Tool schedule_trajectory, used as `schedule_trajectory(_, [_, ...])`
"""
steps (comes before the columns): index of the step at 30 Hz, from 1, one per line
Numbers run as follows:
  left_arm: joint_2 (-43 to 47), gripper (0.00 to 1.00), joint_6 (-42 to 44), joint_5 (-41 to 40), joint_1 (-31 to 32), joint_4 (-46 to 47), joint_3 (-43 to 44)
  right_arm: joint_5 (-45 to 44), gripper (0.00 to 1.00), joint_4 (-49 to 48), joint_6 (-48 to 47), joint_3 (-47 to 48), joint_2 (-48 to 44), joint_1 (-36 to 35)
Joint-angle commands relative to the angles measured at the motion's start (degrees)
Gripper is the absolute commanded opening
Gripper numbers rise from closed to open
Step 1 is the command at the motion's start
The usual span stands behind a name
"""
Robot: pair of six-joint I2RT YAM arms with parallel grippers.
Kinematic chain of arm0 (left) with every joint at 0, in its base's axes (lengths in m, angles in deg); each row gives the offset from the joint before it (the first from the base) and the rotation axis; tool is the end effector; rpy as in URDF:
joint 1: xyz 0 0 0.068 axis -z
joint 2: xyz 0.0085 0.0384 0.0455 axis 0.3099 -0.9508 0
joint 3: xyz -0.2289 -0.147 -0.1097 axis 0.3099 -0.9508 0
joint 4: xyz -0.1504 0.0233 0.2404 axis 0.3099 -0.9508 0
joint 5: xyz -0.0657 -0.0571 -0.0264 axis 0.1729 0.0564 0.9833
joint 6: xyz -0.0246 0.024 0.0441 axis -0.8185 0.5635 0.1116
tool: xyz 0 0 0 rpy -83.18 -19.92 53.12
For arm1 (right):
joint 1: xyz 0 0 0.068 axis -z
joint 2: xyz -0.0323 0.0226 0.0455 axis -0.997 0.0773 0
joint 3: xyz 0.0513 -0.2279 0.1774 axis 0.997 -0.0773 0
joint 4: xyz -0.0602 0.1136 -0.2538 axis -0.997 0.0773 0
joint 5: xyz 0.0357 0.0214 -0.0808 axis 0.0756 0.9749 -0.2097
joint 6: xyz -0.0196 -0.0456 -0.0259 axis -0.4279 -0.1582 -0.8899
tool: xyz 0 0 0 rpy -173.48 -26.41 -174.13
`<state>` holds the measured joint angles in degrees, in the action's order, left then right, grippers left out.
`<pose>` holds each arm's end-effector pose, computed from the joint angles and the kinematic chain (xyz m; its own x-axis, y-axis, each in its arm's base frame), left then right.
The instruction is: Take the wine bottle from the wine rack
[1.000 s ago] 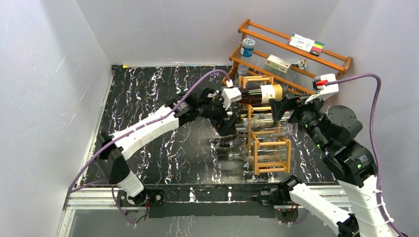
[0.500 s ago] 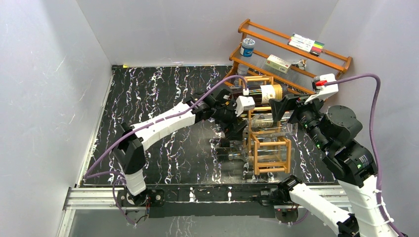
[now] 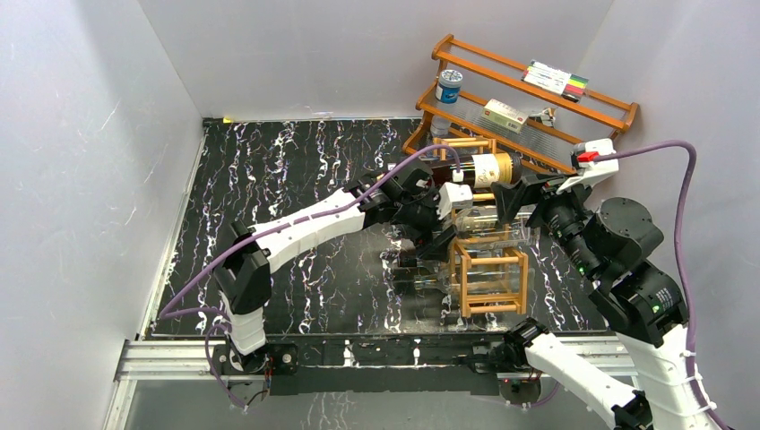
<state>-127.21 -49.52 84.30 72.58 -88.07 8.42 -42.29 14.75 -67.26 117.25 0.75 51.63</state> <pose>0.2459 -0.3807 0.3280 -0.1478 0.5137 -0.8451 0.9881 0.0395 -0.1488 0.0800 0.0397 0.5036 -0.0451 0.1347 -0.9899 -0.2742 0.9511 0.1419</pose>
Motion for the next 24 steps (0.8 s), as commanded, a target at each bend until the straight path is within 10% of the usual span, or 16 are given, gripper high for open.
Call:
schedule_trajectory(1, [0.64,0.77,1.07,-0.24,0.34,2.18,0.42,-0.01,0.98,-2.66,-1.24,0.33,-0.85,-0.42])
schedule_trajectory(13, [3.23,0.53,2.58,-2.83,0.32,4.94,-3.17,-0.27,0.98,-2.75,-1.20,-0.02,-1.32,-0.41])
schedule_trajectory(20, [2.80,0.74,3.65,-4.61,0.36,5.11,-4.16,-0.30,0.98,-2.91,-1.24,-0.36,-1.39,-0.39])
schedule_trajectory(24, [2.02,0.67,4.03,-4.72,0.39,5.19,-3.05,-0.47,0.98,-2.98,-1.24,-0.28,-1.30,-0.42])
